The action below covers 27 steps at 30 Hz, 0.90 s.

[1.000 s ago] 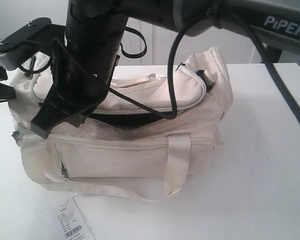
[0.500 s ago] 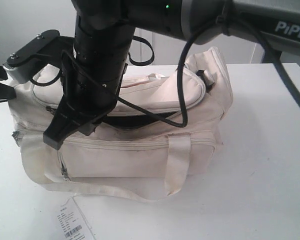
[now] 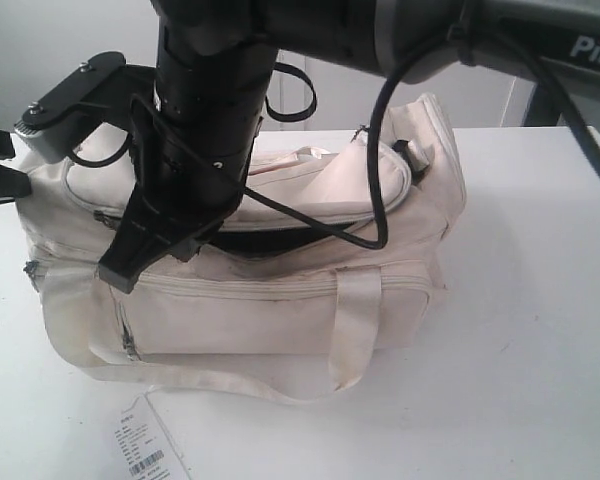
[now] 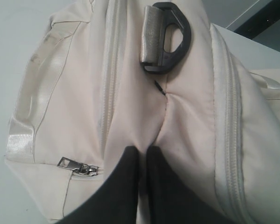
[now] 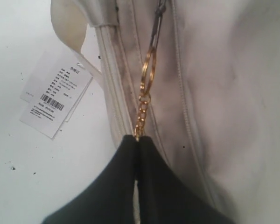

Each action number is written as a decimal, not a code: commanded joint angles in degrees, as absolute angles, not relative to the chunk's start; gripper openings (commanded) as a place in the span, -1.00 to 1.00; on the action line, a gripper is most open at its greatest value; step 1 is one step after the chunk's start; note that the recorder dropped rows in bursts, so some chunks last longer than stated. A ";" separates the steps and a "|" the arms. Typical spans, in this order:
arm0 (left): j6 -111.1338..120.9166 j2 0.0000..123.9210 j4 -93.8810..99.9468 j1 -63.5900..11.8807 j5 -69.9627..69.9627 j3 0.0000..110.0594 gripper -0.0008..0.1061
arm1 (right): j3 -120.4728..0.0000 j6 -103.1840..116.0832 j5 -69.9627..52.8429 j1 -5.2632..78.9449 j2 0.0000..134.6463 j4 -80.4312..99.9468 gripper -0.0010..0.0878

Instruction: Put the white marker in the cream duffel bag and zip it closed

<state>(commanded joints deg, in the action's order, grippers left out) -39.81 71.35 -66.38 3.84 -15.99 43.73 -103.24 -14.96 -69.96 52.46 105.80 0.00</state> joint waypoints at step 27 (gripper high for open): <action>-40.05 71.35 -66.38 3.84 -15.80 43.73 -0.99 | -99.27 -14.83 -69.96 52.46 103.38 2.56 -0.98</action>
